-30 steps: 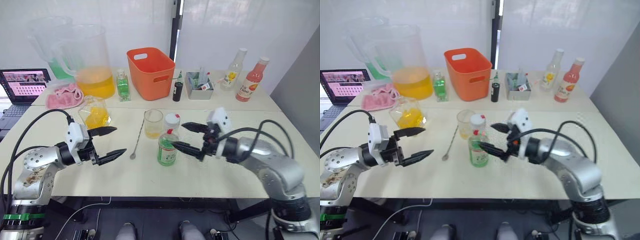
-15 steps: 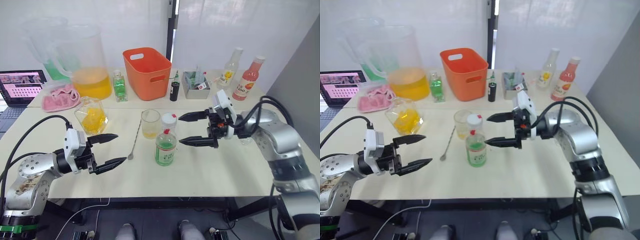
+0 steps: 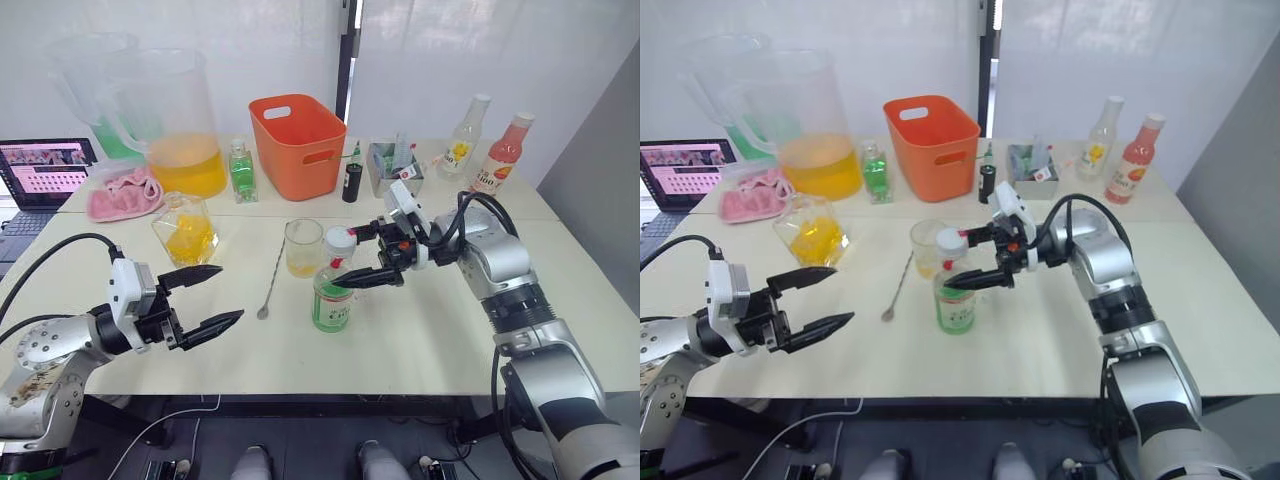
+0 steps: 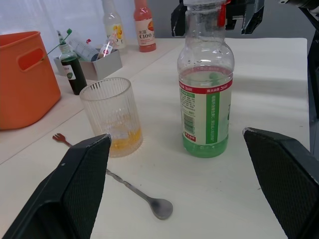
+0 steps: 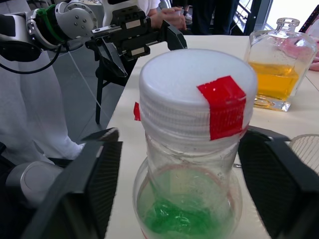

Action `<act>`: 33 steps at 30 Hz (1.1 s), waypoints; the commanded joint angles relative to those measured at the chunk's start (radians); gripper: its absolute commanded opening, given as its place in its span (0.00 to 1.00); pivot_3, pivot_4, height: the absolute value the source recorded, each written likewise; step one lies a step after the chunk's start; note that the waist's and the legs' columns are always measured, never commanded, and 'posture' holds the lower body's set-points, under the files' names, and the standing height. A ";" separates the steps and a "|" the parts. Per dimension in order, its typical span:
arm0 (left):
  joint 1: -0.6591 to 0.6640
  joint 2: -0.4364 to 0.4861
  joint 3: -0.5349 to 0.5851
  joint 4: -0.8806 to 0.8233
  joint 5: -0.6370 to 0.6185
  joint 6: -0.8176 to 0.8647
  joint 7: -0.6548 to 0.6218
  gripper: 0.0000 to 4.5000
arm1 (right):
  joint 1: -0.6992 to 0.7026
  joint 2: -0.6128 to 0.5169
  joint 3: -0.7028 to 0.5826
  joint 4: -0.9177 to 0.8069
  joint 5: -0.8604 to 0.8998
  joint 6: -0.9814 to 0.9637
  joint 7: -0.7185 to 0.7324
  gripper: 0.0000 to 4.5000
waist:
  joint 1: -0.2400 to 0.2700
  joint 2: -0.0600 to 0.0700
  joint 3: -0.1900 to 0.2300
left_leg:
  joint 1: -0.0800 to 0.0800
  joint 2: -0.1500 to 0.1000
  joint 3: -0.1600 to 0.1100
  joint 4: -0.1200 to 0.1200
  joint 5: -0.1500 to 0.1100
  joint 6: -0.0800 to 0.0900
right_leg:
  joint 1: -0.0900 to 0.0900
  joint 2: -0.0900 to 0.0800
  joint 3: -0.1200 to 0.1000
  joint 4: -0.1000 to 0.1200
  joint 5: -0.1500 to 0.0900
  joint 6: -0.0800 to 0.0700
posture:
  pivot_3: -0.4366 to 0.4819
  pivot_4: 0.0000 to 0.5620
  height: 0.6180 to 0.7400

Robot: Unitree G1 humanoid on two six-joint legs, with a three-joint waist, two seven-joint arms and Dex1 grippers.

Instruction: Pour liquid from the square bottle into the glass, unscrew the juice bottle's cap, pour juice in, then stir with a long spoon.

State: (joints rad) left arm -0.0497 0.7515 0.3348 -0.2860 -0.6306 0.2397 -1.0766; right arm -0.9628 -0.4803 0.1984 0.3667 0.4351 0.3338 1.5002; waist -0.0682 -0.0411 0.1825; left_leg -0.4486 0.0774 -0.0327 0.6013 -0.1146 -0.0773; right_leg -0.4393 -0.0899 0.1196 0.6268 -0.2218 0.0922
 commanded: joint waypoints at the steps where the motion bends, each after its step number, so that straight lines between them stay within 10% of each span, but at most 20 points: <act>1: -0.016 0.001 0.002 -0.013 0.014 -0.021 0.017 1.00 | -0.010 0.001 -0.052 -0.014 0.026 -0.005 0.013 0.50 | 0.000 0.000 0.000 | 0.000 0.000 0.000 0.000 0.000 0.000 | 0.000 0.000 0.000 0.000 0.000 0.000 | 0.48 0.27 0.81; 4: -0.034 0.006 -0.011 0.011 0.023 -0.028 0.003 1.00 | 0.012 -0.009 -0.056 -0.049 0.027 0.017 0.011 0.34 | 0.000 0.000 0.000 | 0.000 0.000 0.000 0.000 0.000 0.000 | 0.000 0.000 0.000 0.000 0.000 0.000 | 0.48 0.27 0.81; 12: -0.115 -0.001 -0.075 0.086 0.053 -0.056 -0.044 1.00 | 0.135 -0.042 -0.103 -0.337 0.078 0.172 -0.142 0.34 | 0.005 0.000 0.000 | 0.000 0.000 0.000 -0.001 0.000 0.000 | 0.000 0.000 0.000 0.000 0.000 0.000 | 0.48 0.27 0.81; 22: -0.213 -0.021 -0.155 0.171 0.057 -0.064 -0.114 1.00 | 0.289 0.082 -0.282 -0.893 0.172 0.736 -0.852 0.34 | 0.005 0.000 0.000 | 0.000 0.000 0.000 -0.001 0.000 0.000 | -0.001 0.000 0.000 0.002 0.000 -0.001 | 0.48 0.27 0.81; 33: -0.333 -0.036 -0.216 0.271 0.077 -0.070 -0.196 1.00 | 0.433 0.191 -0.215 -1.108 0.125 0.845 -1.187 0.34 | 0.012 0.000 0.000 | -0.001 0.000 0.000 -0.001 0.001 0.001 | -0.001 0.000 0.000 0.000 0.000 -0.001 | 0.48 0.27 0.81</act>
State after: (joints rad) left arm -0.3623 0.7103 0.1127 -0.0123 -0.5516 0.1830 -1.2563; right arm -0.5401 -0.2865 -0.0264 -0.7023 0.5691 1.1806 0.3381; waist -0.0564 -0.0415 0.1822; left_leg -0.4497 0.0775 -0.0330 0.6007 -0.1137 -0.0759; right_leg -0.4402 -0.0897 0.1198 0.6271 -0.2221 0.0916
